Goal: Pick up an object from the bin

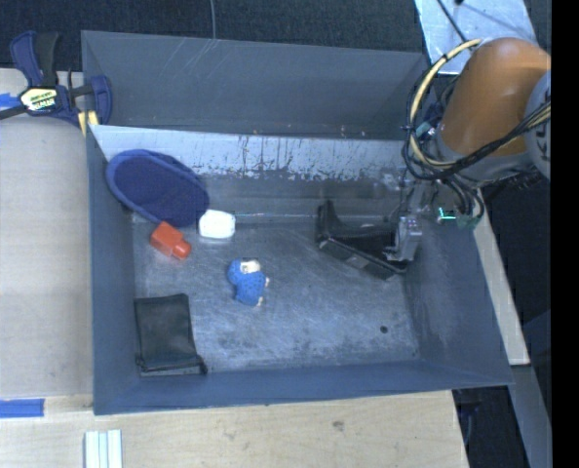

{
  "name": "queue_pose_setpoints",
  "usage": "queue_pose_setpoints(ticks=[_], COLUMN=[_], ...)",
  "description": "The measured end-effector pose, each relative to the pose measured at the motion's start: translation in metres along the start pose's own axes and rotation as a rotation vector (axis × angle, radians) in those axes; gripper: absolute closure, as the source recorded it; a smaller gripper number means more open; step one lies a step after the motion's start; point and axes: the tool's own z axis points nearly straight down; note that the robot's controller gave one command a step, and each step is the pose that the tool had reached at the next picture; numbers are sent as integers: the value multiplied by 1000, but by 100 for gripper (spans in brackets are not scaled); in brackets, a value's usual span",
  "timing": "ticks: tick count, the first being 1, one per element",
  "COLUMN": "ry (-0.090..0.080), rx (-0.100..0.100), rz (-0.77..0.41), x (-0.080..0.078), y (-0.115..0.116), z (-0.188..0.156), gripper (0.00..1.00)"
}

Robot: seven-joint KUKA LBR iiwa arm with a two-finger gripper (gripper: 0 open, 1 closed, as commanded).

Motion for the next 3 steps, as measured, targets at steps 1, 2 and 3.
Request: queue_pose_setpoints(ticks=[1,2,3], ry=[-1,14,-18], rx=[0,1,2], rz=[137,134,135], x=[7,10,16], y=[10,9,2], z=[79,78,-56], gripper=[0,100,100])
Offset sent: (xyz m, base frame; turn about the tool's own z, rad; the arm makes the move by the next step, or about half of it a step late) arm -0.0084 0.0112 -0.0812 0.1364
